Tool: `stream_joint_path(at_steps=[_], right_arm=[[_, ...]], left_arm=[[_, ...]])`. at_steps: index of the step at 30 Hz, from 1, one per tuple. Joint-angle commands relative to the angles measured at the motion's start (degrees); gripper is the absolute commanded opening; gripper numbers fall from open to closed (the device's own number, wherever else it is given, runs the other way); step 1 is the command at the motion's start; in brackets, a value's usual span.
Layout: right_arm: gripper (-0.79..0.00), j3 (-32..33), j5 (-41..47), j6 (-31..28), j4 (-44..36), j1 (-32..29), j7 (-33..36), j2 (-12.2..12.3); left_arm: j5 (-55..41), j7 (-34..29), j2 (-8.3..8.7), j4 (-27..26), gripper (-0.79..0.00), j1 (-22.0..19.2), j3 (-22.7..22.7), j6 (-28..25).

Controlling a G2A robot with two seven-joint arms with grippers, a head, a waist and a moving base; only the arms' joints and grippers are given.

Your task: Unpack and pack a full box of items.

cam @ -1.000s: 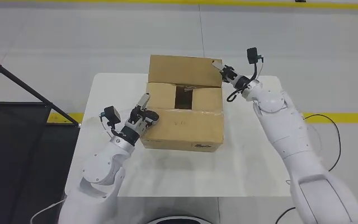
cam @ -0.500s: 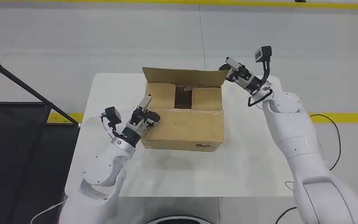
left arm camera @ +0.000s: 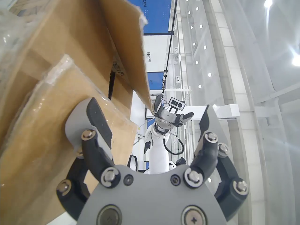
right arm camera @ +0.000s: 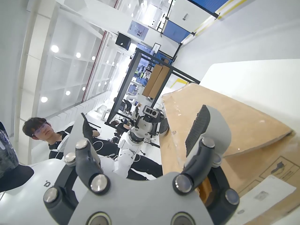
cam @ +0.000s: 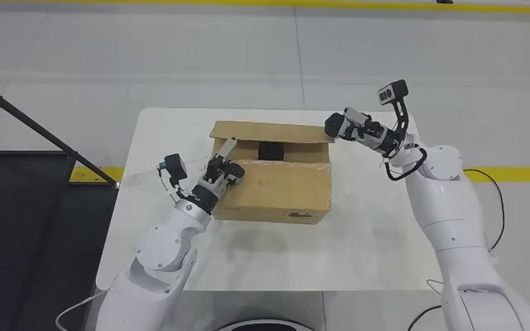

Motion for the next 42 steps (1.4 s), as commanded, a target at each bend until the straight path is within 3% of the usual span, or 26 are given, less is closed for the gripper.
stream_joint_path(at_steps=[1, 8, 21, 28, 34, 39, 42], right_arm=[[0.0, 0.3, -0.65, 2.32, -2.62, -1.48, 0.67, 0.37], [0.0, 0.63, -0.54, 8.49, -6.75, -4.49, 2.62, 1.1], [0.0, -1.25, -2.01, 11.71, -8.52, -7.05, 2.32, 1.37], [0.0, -2.77, -3.91, 12.72, -7.44, -7.06, -0.07, 1.23], [0.0, -3.21, -4.49, 13.03, -6.67, -6.98, -1.39, 1.23], [0.0, -3.18, -4.5, 13.09, -6.59, -6.95, -1.46, 1.26], [0.0, -3.18, -4.5, 13.09, -6.59, -6.95, -1.46, 1.26]], left_arm=[[0.81, 0.78, -0.13, 0.58, 0.0, -0.92, 0.7, 0.33], [2.45, 3.41, -0.62, 2.82, 0.0, -3.16, 2.66, 1.15], [2.98, 4.99, -1.12, 3.31, 0.0, -3.48, 3.23, 0.21], [2.28, 6.4, -0.89, -1.05, 0.0, 0.1, -0.78, -1.82], [0.39, 10.24, -0.69, -5.52, 0.0, 5.4, -6.93, -4.18], [-2.02, 15.02, -0.74, -7.68, 0.0, 9.74, -12.0, -2.43], [-2.29, 15.18, -0.75, -7.86, 0.0, 9.97, -12.28, -2.19]])
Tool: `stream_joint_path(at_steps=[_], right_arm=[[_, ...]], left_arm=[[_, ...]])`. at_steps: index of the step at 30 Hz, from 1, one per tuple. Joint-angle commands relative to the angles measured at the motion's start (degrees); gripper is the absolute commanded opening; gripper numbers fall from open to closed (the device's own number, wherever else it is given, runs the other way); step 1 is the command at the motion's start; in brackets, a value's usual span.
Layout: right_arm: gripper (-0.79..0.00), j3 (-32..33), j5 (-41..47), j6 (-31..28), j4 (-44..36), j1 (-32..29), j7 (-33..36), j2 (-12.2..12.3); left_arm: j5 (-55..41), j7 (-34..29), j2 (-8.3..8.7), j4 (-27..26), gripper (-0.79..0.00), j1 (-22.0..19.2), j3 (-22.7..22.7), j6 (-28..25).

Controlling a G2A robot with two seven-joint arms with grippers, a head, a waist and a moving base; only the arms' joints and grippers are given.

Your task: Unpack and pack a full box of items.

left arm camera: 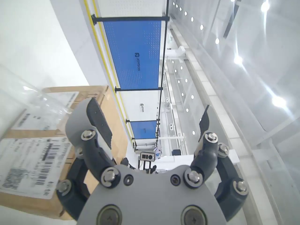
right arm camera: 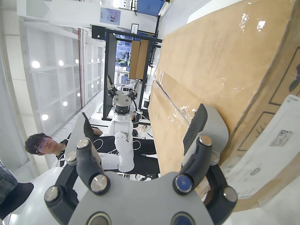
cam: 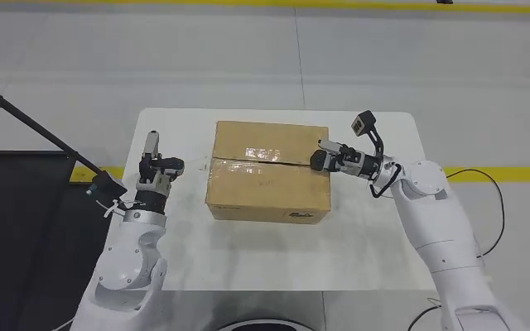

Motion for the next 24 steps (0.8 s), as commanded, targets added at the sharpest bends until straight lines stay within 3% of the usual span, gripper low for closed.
stream_joint_path(at_steps=[1, 9, 19, 24], right_arm=[[0.0, 0.0, 0.0, 0.0, 0.0, 0.0, 0.01, 0.0], [0.0, 0.0, 0.0, 0.0, 0.0, 0.0, 0.01, 0.0], [0.0, 0.0, 0.0, 0.0, 0.0, 0.0, 0.01, 0.0], [0.0, 0.0, 0.0, 0.0, 0.0, 0.0, 0.01, 0.0]], left_arm=[[0.06, -0.08, 0.0, 0.03, 0.0, -0.08, 0.09, -0.06], [0.45, 0.17, -0.03, 0.34, 0.0, 0.01, -0.03, -0.13], [2.2, -1.48, -0.05, 6.13, 0.0, 4.73, 0.26, 2.43], [0.73, -1.44, -0.24, 11.03, 0.0, 2.54, 0.18, 4.31]])
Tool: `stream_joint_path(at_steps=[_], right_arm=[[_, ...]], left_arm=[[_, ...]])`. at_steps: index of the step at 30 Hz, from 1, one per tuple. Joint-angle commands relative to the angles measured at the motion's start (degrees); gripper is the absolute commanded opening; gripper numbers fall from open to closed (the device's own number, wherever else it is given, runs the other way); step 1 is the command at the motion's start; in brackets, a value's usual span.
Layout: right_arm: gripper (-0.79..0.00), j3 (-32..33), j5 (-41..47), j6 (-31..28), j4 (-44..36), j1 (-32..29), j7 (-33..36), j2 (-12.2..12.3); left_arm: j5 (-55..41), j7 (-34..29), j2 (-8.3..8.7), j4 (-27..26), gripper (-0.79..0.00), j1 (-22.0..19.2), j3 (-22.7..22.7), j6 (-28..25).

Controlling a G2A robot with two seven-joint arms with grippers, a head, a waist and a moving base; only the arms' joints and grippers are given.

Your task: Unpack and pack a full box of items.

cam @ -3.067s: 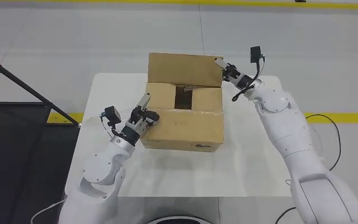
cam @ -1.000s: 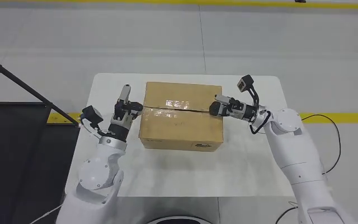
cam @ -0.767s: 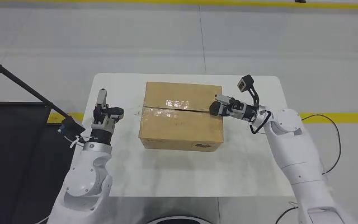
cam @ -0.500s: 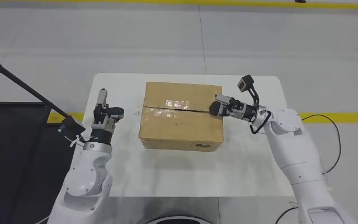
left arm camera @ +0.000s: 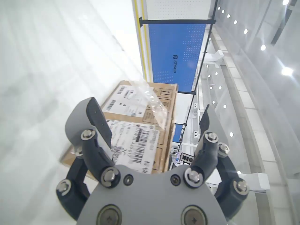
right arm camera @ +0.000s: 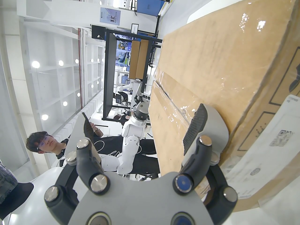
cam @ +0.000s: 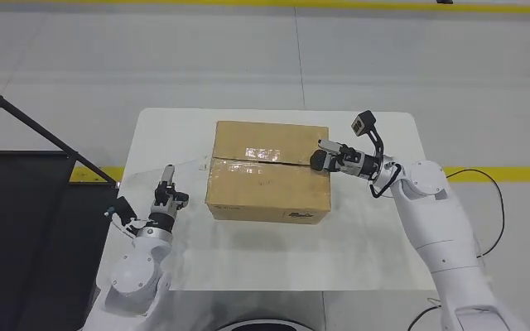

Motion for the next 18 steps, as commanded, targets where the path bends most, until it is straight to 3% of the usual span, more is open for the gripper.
stream_joint_path(at_steps=[1, 12, 18], right_arm=[[0.0, 0.0, 0.0, 0.0, 0.0, 0.0, 0.0, 0.0], [0.0, 0.0, 0.0, 0.0, 0.0, 0.0, 0.0, 0.0], [0.0, 0.0, 0.0, 0.0, 0.0, 0.0, 0.0, 0.0]], left_arm=[[-2.0, 0.22, -0.2, 2.53, 0.0, -2.13, 0.13, 0.32], [-8.08, -1.09, -0.98, 16.75, 0.0, -15.27, 1.27, 0.26], [-9.41, -0.5, -1.34, 18.52, 0.0, -19.11, 1.92, 0.52]])
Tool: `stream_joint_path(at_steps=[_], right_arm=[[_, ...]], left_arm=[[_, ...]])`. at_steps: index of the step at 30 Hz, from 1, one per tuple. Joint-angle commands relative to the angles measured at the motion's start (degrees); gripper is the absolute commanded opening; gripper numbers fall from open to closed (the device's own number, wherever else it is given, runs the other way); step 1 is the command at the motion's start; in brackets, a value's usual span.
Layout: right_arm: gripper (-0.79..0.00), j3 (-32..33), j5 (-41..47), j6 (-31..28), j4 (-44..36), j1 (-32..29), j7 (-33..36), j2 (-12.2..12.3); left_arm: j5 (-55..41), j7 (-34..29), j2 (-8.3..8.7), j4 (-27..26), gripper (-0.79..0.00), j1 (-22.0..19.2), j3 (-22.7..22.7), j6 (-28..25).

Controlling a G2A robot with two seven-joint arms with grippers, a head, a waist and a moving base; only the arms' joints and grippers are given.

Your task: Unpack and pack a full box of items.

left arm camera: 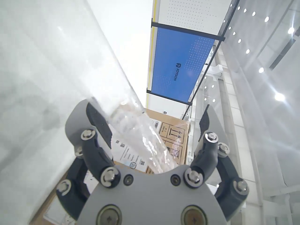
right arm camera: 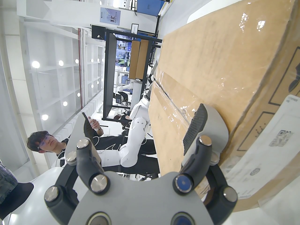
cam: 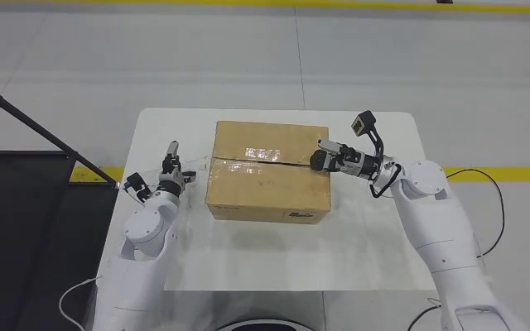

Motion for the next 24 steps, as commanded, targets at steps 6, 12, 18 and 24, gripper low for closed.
stream_joint_path(at_steps=[6, 12, 18, 24], right_arm=[[0.0, 0.0, 0.0, 0.0, 0.0, 0.0, 0.0, 0.0], [0.0, 0.0, 0.0, 0.0, 0.0, 0.0, 0.0, 0.0], [0.0, 0.0, 0.0, 0.0, 0.0, 0.0, 0.0, 0.0], [0.0, 0.0, 0.0, 0.0, 0.0, 0.0, 0.0, 0.0]], left_arm=[[3.05, 1.93, -0.05, -5.93, 0.0, 1.06, -0.28, -2.58], [6.4, 4.88, -0.09, -12.83, 0.0, 3.17, -0.87, -4.01], [10.63, 6.69, -0.17, -17.95, 0.0, 3.99, -0.43, -4.48], [12.38, 6.1, -0.38, -20.39, 0.0, 3.14, 1.16, -4.01]])
